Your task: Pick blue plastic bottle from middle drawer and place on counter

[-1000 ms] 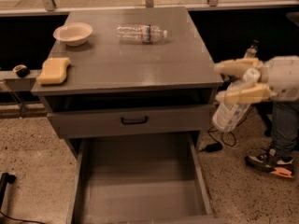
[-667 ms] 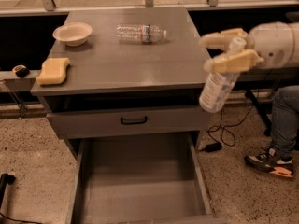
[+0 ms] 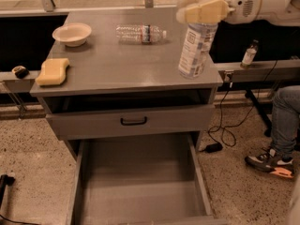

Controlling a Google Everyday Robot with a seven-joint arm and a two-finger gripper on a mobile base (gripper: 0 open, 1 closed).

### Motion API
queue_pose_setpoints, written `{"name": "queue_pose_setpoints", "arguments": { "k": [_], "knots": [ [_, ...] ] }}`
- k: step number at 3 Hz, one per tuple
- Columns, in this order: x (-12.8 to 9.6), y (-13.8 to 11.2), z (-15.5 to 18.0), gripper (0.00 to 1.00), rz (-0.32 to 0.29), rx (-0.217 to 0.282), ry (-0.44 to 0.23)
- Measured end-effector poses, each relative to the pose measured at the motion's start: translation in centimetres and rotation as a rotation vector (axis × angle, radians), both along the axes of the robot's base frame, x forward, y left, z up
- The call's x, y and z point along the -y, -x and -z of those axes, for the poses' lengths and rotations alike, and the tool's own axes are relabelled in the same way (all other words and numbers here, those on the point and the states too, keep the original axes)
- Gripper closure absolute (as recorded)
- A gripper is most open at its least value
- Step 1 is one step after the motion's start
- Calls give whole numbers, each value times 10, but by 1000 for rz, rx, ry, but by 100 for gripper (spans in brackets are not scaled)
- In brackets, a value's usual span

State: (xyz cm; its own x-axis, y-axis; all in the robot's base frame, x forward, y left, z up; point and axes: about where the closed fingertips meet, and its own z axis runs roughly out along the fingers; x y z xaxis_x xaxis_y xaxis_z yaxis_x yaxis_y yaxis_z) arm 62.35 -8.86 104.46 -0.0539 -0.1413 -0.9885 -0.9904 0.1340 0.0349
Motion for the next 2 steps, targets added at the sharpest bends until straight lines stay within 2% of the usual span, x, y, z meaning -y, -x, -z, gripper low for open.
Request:
{"name": "queue_pose_setpoints", "arguments": {
  "k": [1,2],
  "knots": [
    [0,-49,-24,100,191,91,8],
    [-4,-84,-27,100,304,192,2]
  ]
}}
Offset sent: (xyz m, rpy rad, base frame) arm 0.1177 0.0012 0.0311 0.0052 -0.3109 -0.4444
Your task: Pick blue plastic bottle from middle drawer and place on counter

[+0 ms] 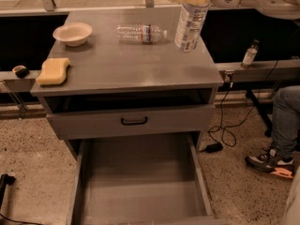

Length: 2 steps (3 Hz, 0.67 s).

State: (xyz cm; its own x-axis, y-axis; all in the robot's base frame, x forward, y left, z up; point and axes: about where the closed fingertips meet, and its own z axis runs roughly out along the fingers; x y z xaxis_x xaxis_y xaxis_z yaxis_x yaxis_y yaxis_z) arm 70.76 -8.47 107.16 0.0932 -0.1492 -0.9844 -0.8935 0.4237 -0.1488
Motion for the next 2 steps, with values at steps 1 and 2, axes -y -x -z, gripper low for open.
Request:
{"name": "queue_pose_setpoints", "arguments": {
  "k": [1,2],
  "knots": [
    [-14,-19,5,100,22,46,6],
    [-20,-28,15,100,20,35,15]
  ]
}}
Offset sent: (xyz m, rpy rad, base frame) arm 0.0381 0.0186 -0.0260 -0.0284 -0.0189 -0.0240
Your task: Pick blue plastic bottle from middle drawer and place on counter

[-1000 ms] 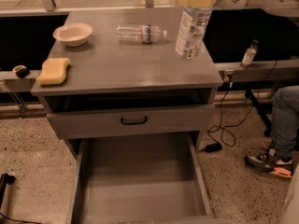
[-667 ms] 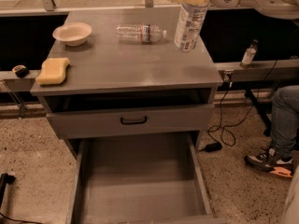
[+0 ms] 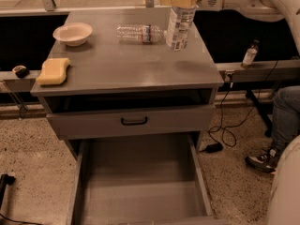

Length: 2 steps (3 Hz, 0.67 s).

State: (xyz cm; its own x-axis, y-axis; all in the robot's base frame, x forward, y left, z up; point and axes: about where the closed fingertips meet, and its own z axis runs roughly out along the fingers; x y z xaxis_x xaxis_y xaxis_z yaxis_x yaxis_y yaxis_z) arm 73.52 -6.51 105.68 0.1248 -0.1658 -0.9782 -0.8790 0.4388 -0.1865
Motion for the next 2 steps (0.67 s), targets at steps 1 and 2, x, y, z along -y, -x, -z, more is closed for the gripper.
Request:
{"name": "queue_pose_setpoints", "arguments": {
  "k": [1,2],
  "knots": [
    [-2,-1,16,100,-19,-38,11],
    [-1,0,27,100,-32,-65,22]
  ]
}}
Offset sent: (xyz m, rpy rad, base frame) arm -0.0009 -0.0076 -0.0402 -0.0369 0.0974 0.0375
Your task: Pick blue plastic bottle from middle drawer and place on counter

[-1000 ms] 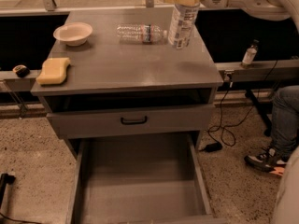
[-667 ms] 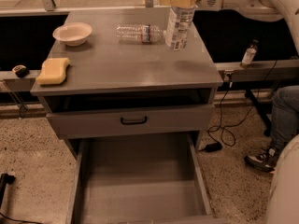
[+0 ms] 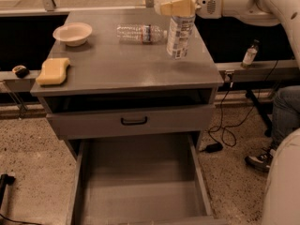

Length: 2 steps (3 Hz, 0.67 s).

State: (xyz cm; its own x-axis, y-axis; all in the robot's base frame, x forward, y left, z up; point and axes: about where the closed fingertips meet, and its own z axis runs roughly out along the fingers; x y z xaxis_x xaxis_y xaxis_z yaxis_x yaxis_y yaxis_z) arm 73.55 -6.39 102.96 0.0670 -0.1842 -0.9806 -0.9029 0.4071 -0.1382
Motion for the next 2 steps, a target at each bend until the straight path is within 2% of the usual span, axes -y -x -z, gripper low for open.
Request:
{"name": "queue_pose_setpoints", "arguments": {
  "k": [1,2],
  "knots": [
    [0,1,14,100,-14,-29,12],
    [3,3,23,84,-23,-49,25]
  ]
}}
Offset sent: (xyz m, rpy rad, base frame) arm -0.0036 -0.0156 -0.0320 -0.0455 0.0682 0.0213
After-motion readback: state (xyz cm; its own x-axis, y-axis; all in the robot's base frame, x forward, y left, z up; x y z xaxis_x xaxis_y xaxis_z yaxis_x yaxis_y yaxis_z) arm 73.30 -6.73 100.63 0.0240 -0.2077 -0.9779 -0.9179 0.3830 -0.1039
